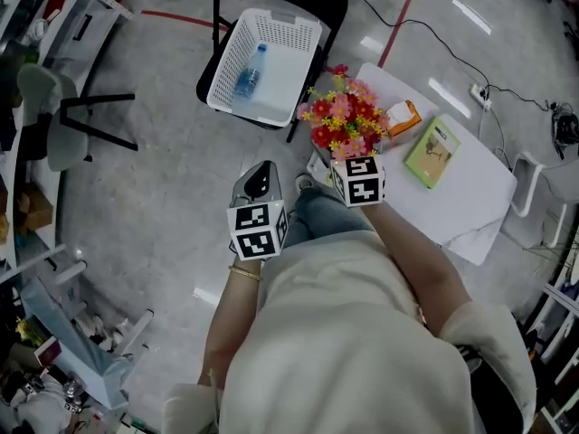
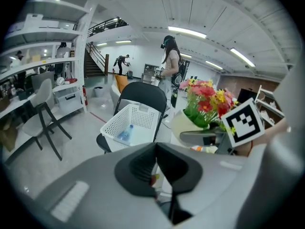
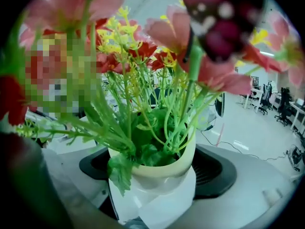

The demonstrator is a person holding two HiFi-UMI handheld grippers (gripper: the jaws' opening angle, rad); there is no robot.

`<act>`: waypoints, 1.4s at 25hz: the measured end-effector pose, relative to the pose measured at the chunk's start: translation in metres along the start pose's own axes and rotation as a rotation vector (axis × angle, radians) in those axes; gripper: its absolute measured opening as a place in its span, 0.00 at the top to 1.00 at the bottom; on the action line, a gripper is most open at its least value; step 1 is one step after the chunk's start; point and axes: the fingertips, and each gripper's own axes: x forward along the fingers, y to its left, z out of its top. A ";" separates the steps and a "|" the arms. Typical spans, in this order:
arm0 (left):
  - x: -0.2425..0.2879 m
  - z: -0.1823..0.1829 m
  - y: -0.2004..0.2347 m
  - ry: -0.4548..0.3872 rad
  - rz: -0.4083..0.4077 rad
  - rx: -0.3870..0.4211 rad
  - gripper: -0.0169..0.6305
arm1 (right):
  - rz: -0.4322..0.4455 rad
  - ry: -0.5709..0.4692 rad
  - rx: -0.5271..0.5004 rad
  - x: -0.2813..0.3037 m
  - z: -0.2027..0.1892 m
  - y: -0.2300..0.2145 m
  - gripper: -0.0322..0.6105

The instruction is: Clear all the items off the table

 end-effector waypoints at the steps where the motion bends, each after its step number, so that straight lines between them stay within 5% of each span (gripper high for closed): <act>1: 0.000 0.002 0.001 -0.005 0.005 -0.006 0.96 | 0.010 -0.004 0.000 0.000 0.004 0.001 0.17; 21: 0.026 0.064 0.026 -0.081 0.055 -0.089 0.96 | 0.117 -0.034 -0.044 0.039 0.076 0.020 0.17; 35: 0.100 0.109 0.082 -0.011 -0.045 -0.010 0.96 | 0.030 -0.005 0.043 0.126 0.119 0.025 0.17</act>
